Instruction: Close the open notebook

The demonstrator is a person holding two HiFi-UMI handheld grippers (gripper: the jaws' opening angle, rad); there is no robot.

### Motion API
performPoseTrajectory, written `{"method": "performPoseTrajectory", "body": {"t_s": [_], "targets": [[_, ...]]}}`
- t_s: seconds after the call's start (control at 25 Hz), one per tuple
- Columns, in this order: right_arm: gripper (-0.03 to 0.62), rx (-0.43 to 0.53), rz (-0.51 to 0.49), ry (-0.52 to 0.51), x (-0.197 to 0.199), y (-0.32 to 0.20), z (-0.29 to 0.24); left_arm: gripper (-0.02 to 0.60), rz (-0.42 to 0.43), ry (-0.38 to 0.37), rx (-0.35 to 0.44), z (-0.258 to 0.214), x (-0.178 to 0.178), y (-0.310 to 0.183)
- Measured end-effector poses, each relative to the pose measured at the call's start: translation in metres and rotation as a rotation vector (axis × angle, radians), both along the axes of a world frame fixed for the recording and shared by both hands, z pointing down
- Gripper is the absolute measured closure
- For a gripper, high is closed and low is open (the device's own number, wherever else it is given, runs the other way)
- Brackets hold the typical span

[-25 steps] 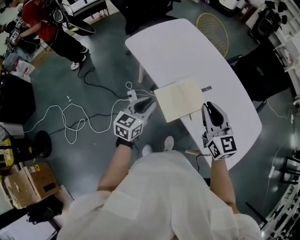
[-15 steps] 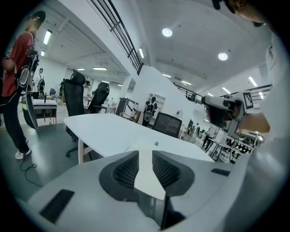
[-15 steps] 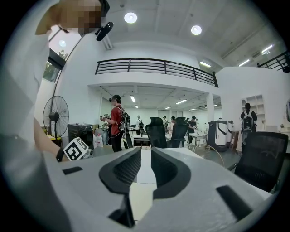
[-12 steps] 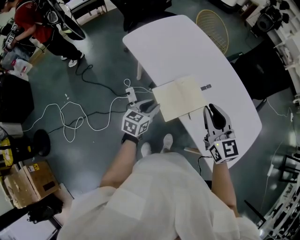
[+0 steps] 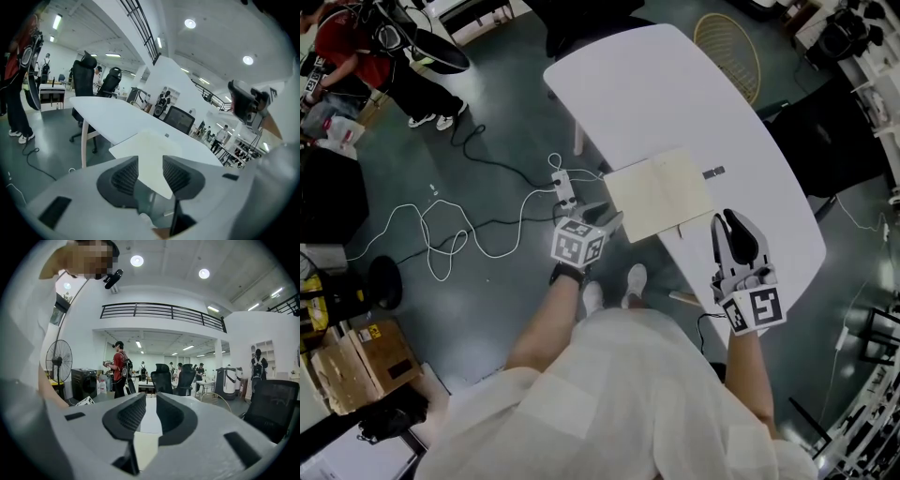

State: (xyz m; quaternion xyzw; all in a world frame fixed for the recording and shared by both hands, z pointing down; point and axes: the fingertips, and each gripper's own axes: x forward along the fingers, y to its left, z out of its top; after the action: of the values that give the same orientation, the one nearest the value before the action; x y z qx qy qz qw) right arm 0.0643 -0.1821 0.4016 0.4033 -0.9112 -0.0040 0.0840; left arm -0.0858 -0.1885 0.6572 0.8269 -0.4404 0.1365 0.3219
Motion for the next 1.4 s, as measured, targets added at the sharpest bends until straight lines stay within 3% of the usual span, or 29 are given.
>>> {"method": "performPoseTrajectory", "body": {"t_s": [0.48, 0.8, 1.16, 1.4], "targets": [[0.523, 0.007, 0.002, 0.006, 0.001, -0.005, -0.006, 0.403, -0.015, 0.022, -0.168, 0.047, 0.006, 0.000], [0.523, -0.001, 0.018, 0.012, 0.009, -0.013, -0.002, 0.379, -0.015, 0.128, -0.284, 0.079, 0.021, 0.002], [0.523, -0.014, 0.023, 0.018, 0.016, -0.021, 0.002, 0.368, -0.033, 0.181, -0.375, 0.099, 0.032, 0.006], [0.523, -0.013, 0.013, 0.033, 0.015, -0.023, 0.006, 0.366, -0.030, 0.228, -0.385, 0.099, 0.043, 0.000]]}}
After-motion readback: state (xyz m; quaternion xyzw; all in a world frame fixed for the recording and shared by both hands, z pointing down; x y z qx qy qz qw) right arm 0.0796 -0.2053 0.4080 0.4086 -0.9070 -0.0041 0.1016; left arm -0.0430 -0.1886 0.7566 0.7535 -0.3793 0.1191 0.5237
